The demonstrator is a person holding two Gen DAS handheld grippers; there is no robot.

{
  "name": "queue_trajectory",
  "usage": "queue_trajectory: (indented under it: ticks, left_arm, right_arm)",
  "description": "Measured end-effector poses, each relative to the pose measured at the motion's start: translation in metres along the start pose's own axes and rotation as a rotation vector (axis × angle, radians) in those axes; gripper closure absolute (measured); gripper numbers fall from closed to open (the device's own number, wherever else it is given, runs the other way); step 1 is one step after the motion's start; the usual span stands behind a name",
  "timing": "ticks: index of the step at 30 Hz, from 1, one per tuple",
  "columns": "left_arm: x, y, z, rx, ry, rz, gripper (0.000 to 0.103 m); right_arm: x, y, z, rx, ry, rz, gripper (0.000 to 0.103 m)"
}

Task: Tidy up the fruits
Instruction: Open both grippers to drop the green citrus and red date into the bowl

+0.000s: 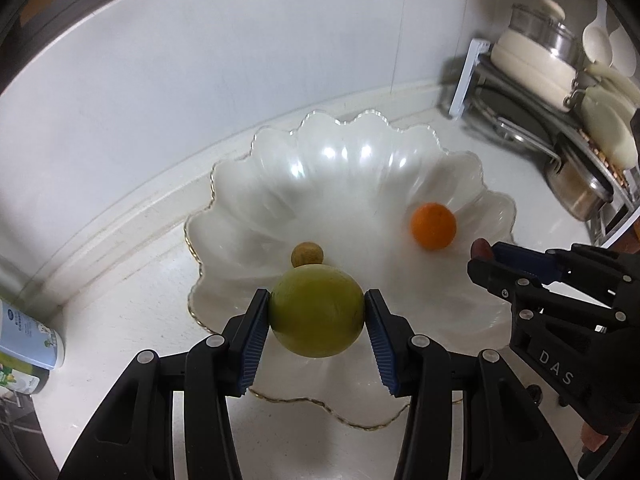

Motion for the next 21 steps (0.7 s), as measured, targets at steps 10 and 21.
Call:
queue_trajectory:
  ticks: [10, 21]
  left_arm:
    - [0.000, 0.003, -0.006, -0.004, 0.046, -0.030, 0.048]
    - [-0.008, 0.003, 0.018, 0.055, 0.082, -0.001, 0.038]
  right_arm:
    - [0.000, -0.005, -0.019, -0.061, 0.007, 0.007, 0.081]
    - [0.010, -0.005, 0.008, 0.001, -0.040, -0.026, 0.061]
Point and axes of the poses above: each gripper's, at about its wrist camera, not at the fingertips, and z roughly against the way its jaws point, x to its right, y to its top, the point moved 9 cm from there along -z, roughly the way its jaws point, and after that the axes turned 11 degrees about z, right-handed, at the moved point
